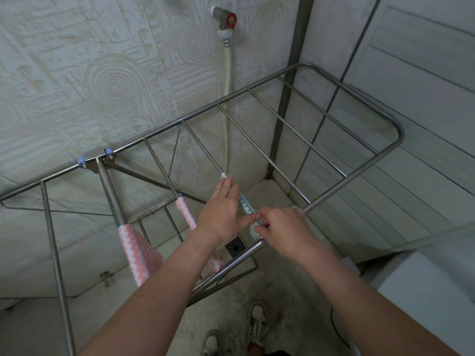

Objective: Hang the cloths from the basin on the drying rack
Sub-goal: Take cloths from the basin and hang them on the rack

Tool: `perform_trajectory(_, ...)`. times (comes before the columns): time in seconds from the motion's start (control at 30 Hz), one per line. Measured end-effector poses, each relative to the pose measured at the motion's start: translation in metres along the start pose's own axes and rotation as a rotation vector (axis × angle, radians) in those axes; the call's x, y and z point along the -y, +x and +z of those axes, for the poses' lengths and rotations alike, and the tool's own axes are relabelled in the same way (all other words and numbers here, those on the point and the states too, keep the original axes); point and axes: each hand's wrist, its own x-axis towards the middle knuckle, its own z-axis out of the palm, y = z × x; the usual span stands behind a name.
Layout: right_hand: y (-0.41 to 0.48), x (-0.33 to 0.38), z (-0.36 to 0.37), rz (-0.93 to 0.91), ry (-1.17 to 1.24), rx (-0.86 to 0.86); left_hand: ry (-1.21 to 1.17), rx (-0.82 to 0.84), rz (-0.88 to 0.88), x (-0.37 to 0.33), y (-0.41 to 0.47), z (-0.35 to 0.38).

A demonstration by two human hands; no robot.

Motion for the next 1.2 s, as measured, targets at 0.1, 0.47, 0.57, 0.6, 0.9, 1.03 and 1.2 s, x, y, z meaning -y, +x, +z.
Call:
perform_trajectory(0.1,-0.005,0.002,0.003,0.021,-0.056,0.026,0.005,0.003,0.033,0.004,0.001,0.000)
perform_trajectory(0.47,-0.081,0.024,-0.012,0.284,0.257,-0.294,-0.285,-0.195,0.368,-0.024,-0.037,-0.025)
perform_trajectory(0.57,-0.114,0.027,-0.019,0.381,0.280,-0.347,-0.299,-0.142,0.477,-0.042,-0.053,-0.023)
perform_trajectory(0.6,-0.124,0.028,-0.021,0.403,0.287,-0.361,-0.314,-0.126,0.509,-0.048,-0.058,-0.022)
perform_trajectory(0.9,-0.272,0.020,-0.013,0.707,0.305,-0.470,-0.254,0.476,0.937,-0.139,-0.139,0.024)
perform_trajectory(1.03,-0.353,0.012,0.008,0.931,0.369,-0.506,-0.181,0.659,1.030,-0.179,-0.193,0.066)
perform_trajectory(1.2,-0.442,0.000,0.054,1.186,0.412,-0.612,-0.051,0.774,1.148,-0.213,-0.250,0.111)
